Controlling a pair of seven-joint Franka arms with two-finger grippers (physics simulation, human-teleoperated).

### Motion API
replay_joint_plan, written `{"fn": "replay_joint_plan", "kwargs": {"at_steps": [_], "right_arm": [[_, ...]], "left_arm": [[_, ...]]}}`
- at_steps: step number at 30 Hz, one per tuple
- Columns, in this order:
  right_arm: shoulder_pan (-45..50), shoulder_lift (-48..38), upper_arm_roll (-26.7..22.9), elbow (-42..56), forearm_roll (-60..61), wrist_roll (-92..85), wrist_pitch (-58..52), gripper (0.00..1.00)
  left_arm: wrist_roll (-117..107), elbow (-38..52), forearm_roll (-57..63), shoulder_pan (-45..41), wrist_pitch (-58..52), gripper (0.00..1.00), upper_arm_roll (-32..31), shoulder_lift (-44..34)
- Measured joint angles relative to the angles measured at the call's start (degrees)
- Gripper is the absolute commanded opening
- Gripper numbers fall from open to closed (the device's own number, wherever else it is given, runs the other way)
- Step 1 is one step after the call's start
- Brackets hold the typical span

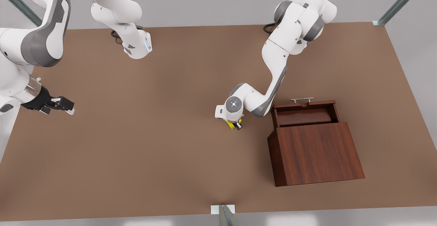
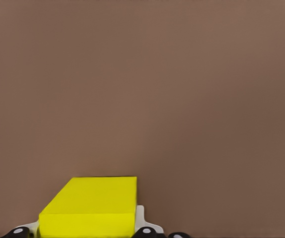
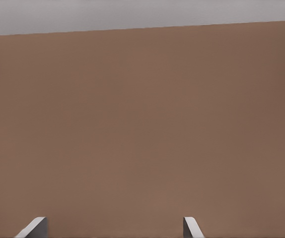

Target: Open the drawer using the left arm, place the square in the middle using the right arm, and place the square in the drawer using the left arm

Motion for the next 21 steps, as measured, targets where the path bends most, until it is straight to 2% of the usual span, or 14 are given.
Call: {"fn": "replay_joint_plan", "kwargs": {"at_steps": [21], "right_arm": [[0.1,0.7,0.0,0.6,0.3,0.0,0.0,1.0]], "left_arm": [[-0.8,1.1,0.3,0.0,0.0,0.75,0.0,-0.2]]}}
